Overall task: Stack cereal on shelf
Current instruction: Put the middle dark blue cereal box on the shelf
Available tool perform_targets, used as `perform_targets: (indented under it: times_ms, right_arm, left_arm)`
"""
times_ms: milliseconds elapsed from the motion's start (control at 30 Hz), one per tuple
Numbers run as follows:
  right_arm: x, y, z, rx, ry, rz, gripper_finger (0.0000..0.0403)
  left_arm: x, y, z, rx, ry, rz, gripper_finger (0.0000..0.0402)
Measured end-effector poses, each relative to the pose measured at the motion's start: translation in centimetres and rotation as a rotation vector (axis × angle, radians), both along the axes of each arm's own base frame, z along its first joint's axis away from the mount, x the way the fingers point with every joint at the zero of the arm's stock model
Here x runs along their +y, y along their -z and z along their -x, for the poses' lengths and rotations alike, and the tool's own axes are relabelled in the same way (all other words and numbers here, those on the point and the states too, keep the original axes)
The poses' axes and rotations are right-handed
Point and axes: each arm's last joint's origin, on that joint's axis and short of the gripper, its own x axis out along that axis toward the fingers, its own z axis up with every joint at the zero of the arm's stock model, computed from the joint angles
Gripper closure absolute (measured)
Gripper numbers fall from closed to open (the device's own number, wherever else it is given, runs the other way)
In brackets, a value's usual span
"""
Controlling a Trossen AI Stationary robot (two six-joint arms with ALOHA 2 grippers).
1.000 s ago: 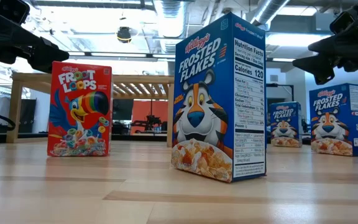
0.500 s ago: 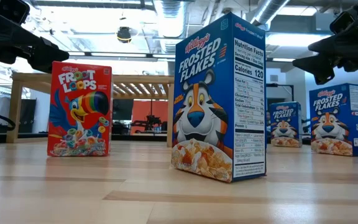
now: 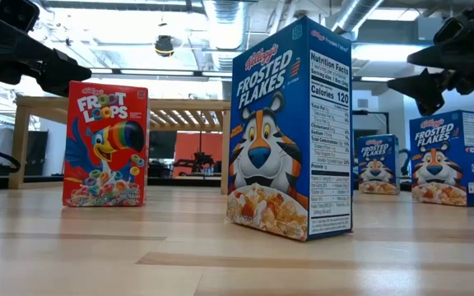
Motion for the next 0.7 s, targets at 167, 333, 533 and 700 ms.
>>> perform_targets:
  times_ms: [167,333,533,700]
  right_arm:
    - [0.0,-0.6,0.0,-0.059,0.0,-0.007,0.0117]
    - [-0.1,-1.5,0.1,-0.153,0.016,-0.018,0.0117]
    - [-0.3,-2.4,0.3,-0.251,0.099,-0.035,0.0117]
    - [-0.6,-2.9,0.5,-0.275,0.207,-0.034,0.0117]
  left_arm:
    - [0.0,0.0,0.0,0.0,0.0,0.0,0.0113]
    - [0.0,0.0,0.0,0.0,0.0,0.0,0.0113]
    - [0.0,0.0,0.0,0.0,0.0,0.0,0.0113]
    - [0.0,0.0,0.0,0.0,0.0,0.0,0.0113]
